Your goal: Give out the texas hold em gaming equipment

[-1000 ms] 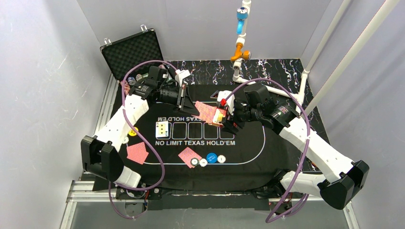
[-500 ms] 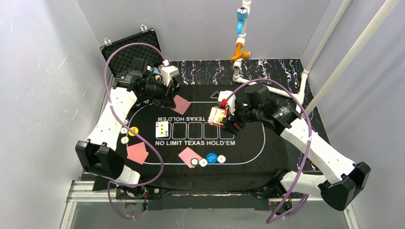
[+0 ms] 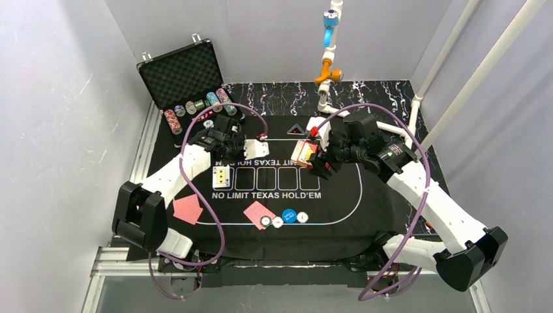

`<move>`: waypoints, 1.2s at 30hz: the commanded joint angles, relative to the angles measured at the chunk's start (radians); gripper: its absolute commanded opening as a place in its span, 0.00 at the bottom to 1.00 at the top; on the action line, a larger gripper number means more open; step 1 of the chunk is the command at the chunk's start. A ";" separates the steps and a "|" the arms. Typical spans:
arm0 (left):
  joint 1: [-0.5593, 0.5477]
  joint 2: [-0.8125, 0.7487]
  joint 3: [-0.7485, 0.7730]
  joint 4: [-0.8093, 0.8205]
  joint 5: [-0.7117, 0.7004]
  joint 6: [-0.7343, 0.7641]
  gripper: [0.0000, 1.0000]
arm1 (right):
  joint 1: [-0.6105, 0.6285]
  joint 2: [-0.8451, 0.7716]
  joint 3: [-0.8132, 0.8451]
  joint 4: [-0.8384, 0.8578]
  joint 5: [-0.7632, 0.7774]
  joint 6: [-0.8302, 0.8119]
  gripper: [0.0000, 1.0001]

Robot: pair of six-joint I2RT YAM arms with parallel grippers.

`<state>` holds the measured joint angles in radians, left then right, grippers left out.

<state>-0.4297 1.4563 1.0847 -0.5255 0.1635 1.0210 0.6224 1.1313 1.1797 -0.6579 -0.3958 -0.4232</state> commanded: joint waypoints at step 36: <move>-0.105 0.094 -0.118 -0.115 0.035 0.104 0.54 | -0.013 -0.010 0.024 0.020 -0.029 0.009 0.01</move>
<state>-0.5304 1.5505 0.9276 -0.5423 0.1360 1.1790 0.6151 1.1313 1.1797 -0.6834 -0.3996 -0.4213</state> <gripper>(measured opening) 0.493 0.731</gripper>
